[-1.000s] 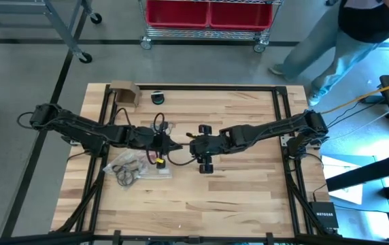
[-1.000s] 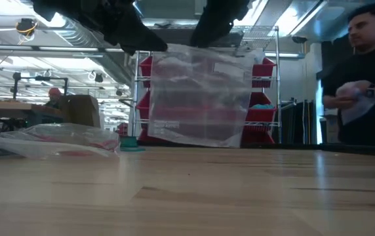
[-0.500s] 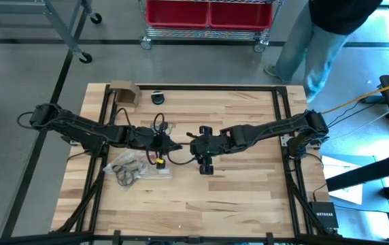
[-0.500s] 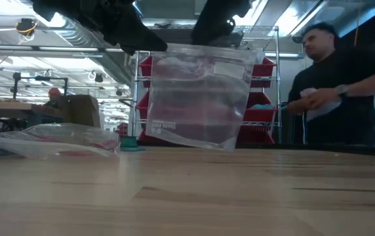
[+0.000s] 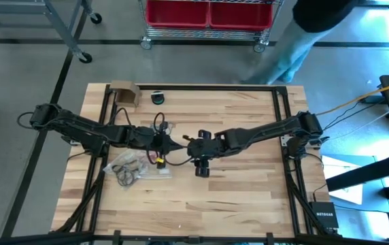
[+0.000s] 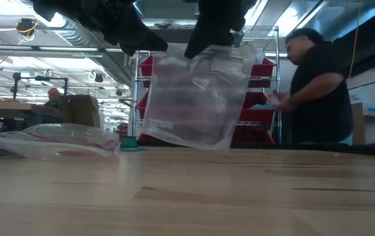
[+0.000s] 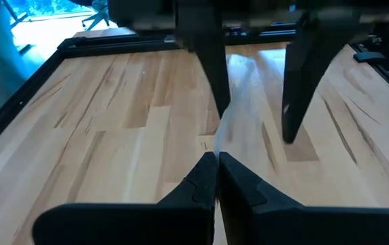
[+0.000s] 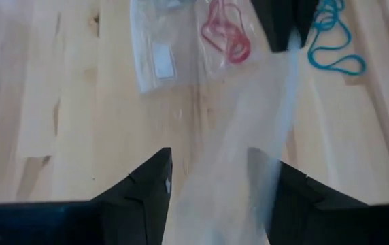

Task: Sort rubber bands
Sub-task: Put the blue rubber band into the transparent zip bag

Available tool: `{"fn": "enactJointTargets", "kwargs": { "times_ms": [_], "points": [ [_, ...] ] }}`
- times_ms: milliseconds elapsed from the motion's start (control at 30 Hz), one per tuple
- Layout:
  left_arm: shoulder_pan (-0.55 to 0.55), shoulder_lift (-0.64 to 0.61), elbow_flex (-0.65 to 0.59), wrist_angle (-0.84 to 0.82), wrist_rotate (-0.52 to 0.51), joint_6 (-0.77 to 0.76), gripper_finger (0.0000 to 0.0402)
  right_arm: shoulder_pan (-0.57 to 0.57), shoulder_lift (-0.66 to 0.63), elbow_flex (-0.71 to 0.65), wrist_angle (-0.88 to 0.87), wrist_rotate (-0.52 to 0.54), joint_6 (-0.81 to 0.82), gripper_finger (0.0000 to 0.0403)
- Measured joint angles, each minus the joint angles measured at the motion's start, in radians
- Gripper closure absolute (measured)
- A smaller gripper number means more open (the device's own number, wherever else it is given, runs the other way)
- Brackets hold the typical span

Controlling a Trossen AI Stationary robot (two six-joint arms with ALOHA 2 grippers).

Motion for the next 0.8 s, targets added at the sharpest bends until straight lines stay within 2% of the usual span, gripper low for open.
{"fn": "enactJointTargets", "kwargs": {
  "times_ms": [200, 433, 800],
  "points": [
    [-0.01, 0.0, 0.0, -0.001, 0.003, -0.006, 0.0401, 0.0, 0.03, 0.0, 0.006, 0.059, 0.01, 0.0222],
    [-0.032, 0.0, 0.0, 0.003, 0.004, -0.007, 0.0401, 0.006, 0.044, 0.0, 0.013, 0.082, -0.01, 0.0222],
    [-0.074, 0.015, 0.0, -0.019, 0.003, 0.022, 0.0401, 0.129, 0.061, 0.0, -0.006, 0.572, -0.182, 0.0222]
  ]
}}
